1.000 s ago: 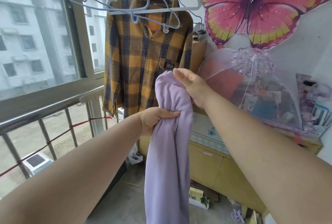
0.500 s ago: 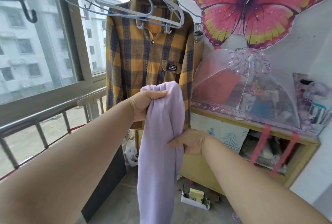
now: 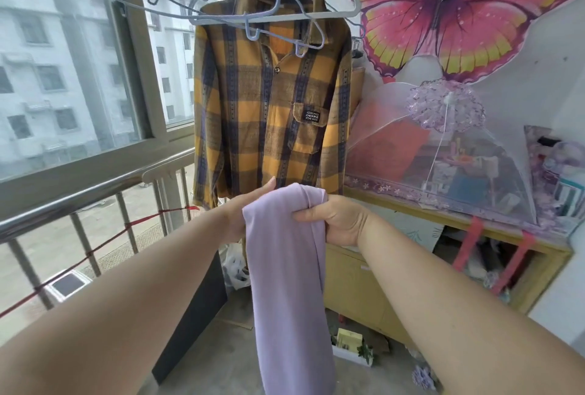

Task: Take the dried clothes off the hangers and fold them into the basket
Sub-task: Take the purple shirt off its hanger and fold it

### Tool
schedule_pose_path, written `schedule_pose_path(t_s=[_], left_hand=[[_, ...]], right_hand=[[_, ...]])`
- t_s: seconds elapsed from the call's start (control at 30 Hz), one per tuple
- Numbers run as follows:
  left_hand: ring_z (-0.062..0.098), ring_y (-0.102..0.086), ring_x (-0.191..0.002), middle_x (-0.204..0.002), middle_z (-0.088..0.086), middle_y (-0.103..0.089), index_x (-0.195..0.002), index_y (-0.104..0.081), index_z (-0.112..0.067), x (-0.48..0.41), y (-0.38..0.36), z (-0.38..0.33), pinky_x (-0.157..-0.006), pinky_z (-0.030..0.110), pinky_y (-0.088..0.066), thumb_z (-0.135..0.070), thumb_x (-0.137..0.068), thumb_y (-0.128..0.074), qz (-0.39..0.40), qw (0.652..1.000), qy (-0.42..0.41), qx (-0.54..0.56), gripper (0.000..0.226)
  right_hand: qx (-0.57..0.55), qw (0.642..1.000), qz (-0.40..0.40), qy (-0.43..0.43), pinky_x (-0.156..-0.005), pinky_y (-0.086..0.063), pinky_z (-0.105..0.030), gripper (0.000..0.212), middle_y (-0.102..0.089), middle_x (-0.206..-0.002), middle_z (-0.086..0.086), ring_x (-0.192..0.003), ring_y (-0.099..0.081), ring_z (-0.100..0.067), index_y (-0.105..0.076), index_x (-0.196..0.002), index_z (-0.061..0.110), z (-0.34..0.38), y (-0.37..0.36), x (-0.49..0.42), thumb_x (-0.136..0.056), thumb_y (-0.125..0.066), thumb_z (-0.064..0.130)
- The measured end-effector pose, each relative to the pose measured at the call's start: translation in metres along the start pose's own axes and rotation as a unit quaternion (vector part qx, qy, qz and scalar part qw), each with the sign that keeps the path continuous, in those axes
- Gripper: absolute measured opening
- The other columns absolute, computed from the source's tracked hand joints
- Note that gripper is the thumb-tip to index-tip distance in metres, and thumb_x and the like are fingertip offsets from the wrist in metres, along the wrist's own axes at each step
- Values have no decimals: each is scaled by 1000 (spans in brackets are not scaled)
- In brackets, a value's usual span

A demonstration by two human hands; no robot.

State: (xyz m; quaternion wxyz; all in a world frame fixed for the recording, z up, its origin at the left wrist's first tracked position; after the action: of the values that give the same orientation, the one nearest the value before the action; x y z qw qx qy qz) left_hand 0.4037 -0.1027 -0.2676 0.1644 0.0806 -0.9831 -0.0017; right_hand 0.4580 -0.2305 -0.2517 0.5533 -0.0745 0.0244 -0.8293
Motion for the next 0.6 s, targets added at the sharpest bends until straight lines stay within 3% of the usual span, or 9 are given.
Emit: schedule_pose_path(t_s=[0.03,0.1,0.13,0.2,0.33,0.4,0.47,0.53,0.6], left_hand=[[19,-58,-78,-79,13,-67,-99,-56,4,1,-2,2,-78,36,-51,-50,-76,-72,-26,999,-2,41,60],[18,-53,-69,-77,13,-58,-80,-54,-2,5,-3,2,-72,39,-50,-32,-81,-72,-64,996,-34,51,36],[22,-58,-76,-88,16,-61,-85,-59,-2,7,-6,4,-75,37,-52,-30,-89,-64,-37,997,-34,56,29],[29,-65,-96,-108,17,-68,-103,-69,-6,10,-4,11,-85,41,-54,-51,-85,-60,19,995,-14,98,49],[30,-62,-112,-120,10,-67,-112,-71,-22,8,5,19,-95,48,-48,-84,-73,-38,55,983,-30,175,80],[30,-62,-113,-121,10,-66,-112,-72,-22,12,5,20,-93,47,-51,-80,-67,-52,84,984,-42,153,76],[31,-61,-115,-124,13,-64,-120,-66,-15,14,1,24,-97,48,-49,-59,-60,-78,115,989,-22,86,76],[30,-62,-113,-123,14,-64,-125,-60,-10,11,-1,27,-100,47,-47,-41,-71,-78,102,994,-5,43,65],[30,-62,-112,-120,13,-66,-125,-59,-11,6,4,32,-98,45,-47,-39,-76,-72,60,997,2,58,57]], right_hand=[[-8,1000,-2,6,-98,-49,-48,34,-63,-116,-16,-110,-59,-31,-61,-123,5,5,1,-1,-90,-58,-1],[-24,999,-21,12,-98,-50,-46,38,-62,-117,-18,-110,-60,-31,-56,-128,1,17,4,-4,-90,-58,1],[-32,999,-37,17,-98,-49,-46,40,-62,-118,-18,-109,-60,-31,-54,-130,-1,22,6,-5,-90,-58,2],[-52,995,-81,36,-100,-47,-47,43,-58,-125,-22,-112,-58,-32,-52,-132,-4,33,13,-9,-90,-59,3],[-49,990,-120,51,-102,-45,-49,42,-59,-125,-21,-114,-57,-34,-52,-132,-3,47,21,-14,-90,-55,-2],[-20,992,-117,35,-103,-43,-51,41,-59,-128,-22,-118,-56,-36,-53,-132,-1,49,21,-16,-91,-56,-1],[37,988,-151,9,-99,-47,-49,38,-60,-126,-21,-116,-59,-35,-54,-130,1,49,24,-19,-93,-57,5],[135,971,-195,-22,-93,-51,-47,36,-63,-123,-17,-110,-62,-32,-57,-127,7,50,28,-20,-93,-61,18],[241,946,-211,-36,-94,-51,-47,27,-65,-118,-13,-107,-62,-30,-63,-117,14,57,32,-20,-94,-59,28]])
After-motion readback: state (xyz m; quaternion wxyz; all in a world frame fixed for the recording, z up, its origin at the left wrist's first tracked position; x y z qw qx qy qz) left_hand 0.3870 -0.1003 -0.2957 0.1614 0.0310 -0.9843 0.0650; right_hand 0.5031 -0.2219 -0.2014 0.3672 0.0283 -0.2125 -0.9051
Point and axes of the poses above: each hand's wrist, its own x-axis away from the middle knuckle, its own y-axis out of the back of the hand, z = x × y, the point moved 6 cm from there along -x, towards the middle knuckle
